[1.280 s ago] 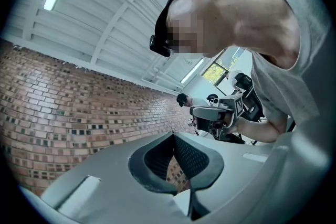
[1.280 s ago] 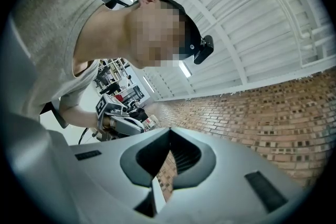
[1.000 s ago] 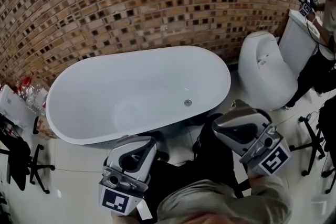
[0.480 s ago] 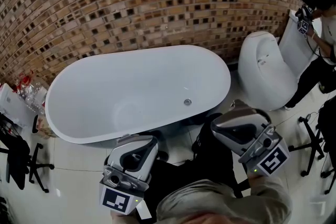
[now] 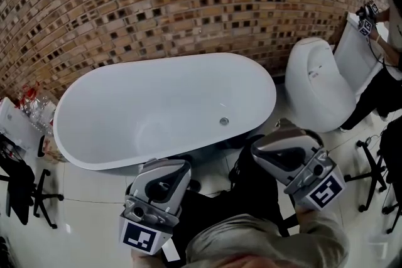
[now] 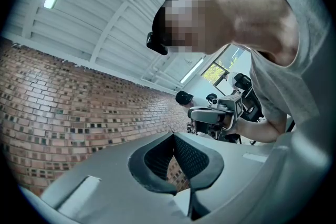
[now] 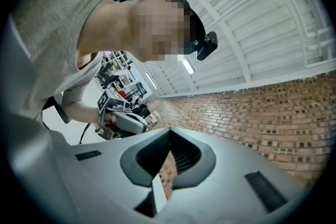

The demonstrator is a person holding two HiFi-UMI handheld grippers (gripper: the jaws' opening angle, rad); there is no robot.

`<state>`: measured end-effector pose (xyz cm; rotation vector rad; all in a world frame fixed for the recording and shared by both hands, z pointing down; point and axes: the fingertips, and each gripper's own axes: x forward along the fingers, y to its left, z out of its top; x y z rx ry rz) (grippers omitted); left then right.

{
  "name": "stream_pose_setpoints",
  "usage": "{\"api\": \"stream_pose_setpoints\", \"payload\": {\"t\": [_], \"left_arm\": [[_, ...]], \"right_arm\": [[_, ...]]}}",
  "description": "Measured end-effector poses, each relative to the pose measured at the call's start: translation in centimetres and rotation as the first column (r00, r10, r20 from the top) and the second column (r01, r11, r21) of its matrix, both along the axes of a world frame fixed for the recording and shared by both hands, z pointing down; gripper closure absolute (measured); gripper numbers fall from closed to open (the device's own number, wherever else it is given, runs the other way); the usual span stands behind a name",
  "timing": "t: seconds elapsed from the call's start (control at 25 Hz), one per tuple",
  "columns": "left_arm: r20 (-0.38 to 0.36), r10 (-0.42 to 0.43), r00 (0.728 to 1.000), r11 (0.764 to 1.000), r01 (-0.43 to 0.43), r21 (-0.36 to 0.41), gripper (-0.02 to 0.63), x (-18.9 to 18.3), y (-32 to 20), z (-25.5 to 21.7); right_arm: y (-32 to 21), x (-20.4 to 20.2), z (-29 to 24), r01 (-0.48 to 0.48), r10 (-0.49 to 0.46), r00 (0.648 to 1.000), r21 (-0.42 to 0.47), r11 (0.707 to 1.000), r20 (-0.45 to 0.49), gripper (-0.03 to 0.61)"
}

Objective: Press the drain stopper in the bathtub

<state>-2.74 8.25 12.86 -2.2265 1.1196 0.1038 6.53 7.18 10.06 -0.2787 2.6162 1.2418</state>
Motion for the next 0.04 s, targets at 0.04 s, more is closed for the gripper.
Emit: {"api": "stream_pose_setpoints", "payload": {"t": [0.04], "left_arm": [[0.001,0.001,1.0,1.0,-0.001,-0.002,0.606,-0.03,-0.04,0.06]], "right_arm": [[-0.02,-0.06,0.04,0.0,0.0,1.0,-0.001,1.0,0.0,0.578]]}}
